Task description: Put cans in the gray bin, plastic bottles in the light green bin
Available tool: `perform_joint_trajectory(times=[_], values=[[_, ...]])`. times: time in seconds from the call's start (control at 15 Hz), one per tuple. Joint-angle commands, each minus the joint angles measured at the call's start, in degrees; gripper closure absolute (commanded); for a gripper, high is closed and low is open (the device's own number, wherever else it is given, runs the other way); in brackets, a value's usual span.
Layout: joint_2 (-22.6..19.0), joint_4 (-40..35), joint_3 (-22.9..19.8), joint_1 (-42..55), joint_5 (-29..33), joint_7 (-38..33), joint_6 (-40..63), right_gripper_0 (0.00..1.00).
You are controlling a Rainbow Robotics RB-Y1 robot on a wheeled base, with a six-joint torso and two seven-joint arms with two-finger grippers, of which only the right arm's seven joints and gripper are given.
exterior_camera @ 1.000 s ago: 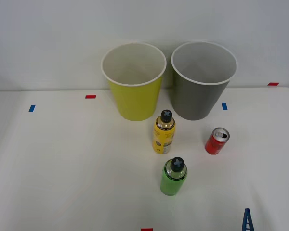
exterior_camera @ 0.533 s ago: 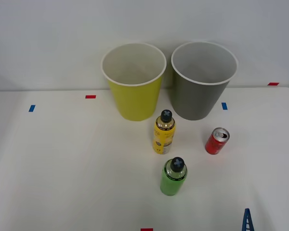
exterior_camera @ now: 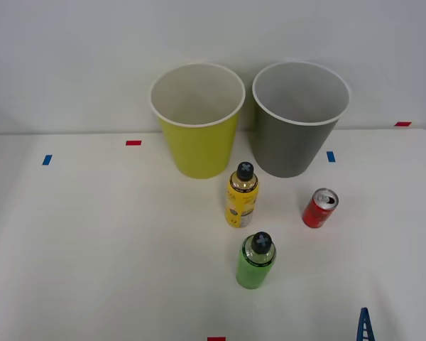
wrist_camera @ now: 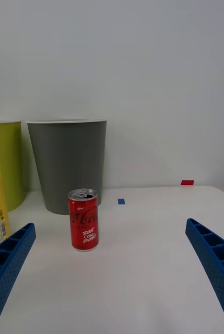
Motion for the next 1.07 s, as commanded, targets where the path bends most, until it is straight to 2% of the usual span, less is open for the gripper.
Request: perform_joint_trajectory(times=[0.07, 1.07], values=[[0.0, 0.0, 0.0, 0.0, 0.0, 0.0, 0.0, 0.00], [0.0, 0.0, 0.0, 0.0, 0.0, 0.0, 0.0, 0.00]])
